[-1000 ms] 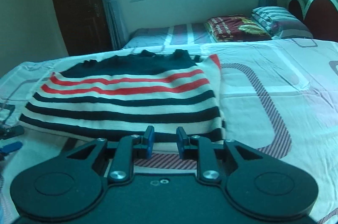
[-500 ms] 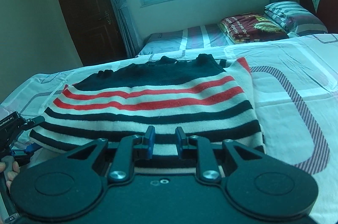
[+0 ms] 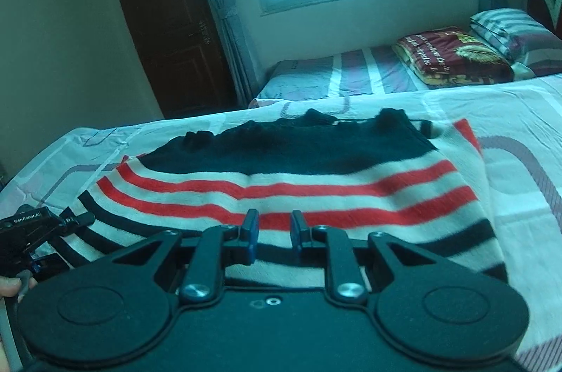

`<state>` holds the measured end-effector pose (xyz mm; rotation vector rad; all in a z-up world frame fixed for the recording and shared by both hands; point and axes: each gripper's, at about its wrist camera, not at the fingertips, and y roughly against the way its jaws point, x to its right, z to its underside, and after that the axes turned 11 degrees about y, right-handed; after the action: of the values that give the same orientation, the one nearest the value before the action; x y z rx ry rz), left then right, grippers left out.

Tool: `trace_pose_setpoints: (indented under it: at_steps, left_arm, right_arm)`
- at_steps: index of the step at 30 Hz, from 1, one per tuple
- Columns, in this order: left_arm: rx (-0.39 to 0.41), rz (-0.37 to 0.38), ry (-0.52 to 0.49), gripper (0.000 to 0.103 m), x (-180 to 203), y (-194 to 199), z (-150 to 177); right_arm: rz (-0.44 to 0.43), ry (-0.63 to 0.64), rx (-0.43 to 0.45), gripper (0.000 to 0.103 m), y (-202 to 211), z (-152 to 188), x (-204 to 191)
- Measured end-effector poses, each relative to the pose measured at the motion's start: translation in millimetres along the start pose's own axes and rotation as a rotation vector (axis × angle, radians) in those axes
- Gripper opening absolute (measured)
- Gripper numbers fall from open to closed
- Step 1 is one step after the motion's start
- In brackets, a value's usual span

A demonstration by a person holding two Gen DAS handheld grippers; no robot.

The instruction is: Fold small clothes

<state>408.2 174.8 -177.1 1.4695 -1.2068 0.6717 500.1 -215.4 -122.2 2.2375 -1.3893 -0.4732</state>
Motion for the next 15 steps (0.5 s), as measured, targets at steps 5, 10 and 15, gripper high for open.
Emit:
trace_pose_setpoints:
  at_steps: [5,10,15]
  left_arm:
    - [-0.021,0.013,0.007,0.027,1,-5,-2]
    - [-0.060,0.085,0.063,0.021,-13,-4,-9]
    - [-0.043,0.151,0.051,0.019,-4,6,-7]
  right_arm:
    - [-0.013,0.078,-0.026,0.015,-22,-4,-20]
    - [0.030,0.174,-0.074,0.014,-37,2,-39]
    - [0.046,0.198,-0.070,0.013,-39,8,-40]
